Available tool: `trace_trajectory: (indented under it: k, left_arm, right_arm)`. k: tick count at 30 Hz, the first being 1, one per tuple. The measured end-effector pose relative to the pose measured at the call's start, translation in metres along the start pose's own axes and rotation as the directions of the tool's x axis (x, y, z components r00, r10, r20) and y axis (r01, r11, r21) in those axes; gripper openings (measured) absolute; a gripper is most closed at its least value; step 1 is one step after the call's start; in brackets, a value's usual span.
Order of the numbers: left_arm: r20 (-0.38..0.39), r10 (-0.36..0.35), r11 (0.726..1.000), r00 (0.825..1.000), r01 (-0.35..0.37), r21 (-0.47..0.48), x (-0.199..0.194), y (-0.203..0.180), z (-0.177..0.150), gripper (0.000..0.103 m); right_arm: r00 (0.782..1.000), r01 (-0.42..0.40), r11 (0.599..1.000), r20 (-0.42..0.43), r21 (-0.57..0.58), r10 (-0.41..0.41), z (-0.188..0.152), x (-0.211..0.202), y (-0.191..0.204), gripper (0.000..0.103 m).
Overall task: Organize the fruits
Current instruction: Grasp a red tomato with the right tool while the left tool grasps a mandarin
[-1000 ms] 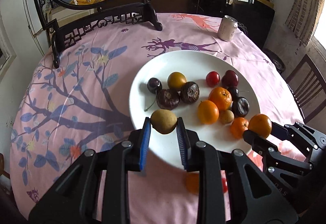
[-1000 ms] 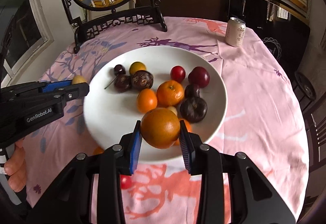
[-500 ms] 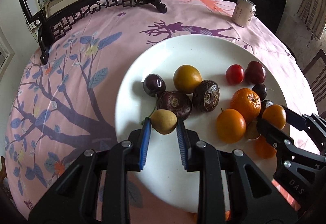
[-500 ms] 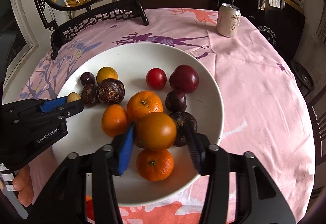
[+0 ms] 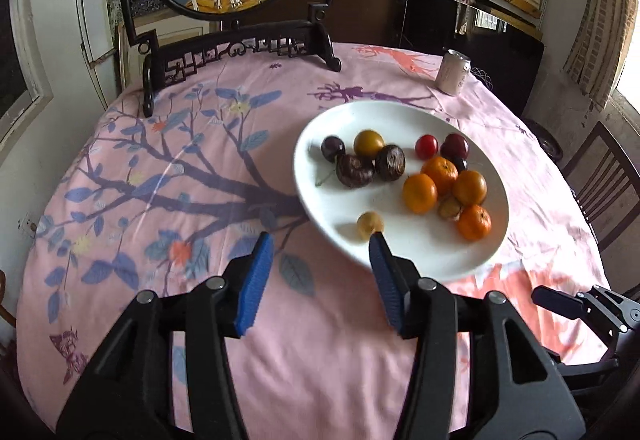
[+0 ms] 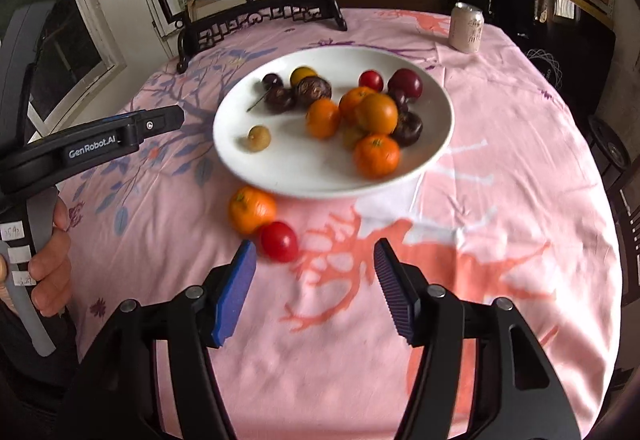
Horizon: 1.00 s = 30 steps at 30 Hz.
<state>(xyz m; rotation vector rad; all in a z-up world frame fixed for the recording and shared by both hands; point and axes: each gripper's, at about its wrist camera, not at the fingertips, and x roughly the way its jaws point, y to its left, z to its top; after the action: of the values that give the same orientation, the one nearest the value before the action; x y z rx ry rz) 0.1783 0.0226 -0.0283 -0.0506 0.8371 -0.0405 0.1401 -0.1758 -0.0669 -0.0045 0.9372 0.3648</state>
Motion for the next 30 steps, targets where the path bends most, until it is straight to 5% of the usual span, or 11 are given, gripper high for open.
trace_trajectory:
  k: [8, 20, 24, 30]
  left_arm:
    - [-0.118, -0.052, 0.998, 0.992, 0.046, -0.048, 0.004, 0.012, -0.068, 0.051]
    - [-0.108, -0.058, 0.996, 0.993, 0.05, -0.077, -0.008, 0.022, -0.072, 0.059]
    - [-0.117, -0.06, 0.996, 0.991, 0.051, -0.079, -0.007, 0.021, -0.071, 0.059]
    - [-0.121, -0.057, 0.998, 0.991, 0.051, -0.048, -0.005, 0.007, -0.064, 0.063]
  right_arm:
    - [0.999, -0.004, 0.999, -0.049, -0.045, 0.002, -0.012, 0.03, 0.028, 0.061]
    - [0.997, 0.054, 0.995, -0.051, -0.082, -0.058, 0.006, 0.069, 0.032, 0.061]
    - [0.998, 0.045, 0.99, -0.036, -0.135, -0.05, 0.004, 0.068, 0.04, 0.028]
    - [0.999, 0.032, 0.995, -0.007, -0.092, -0.033, -0.002, 0.037, 0.031, 0.028]
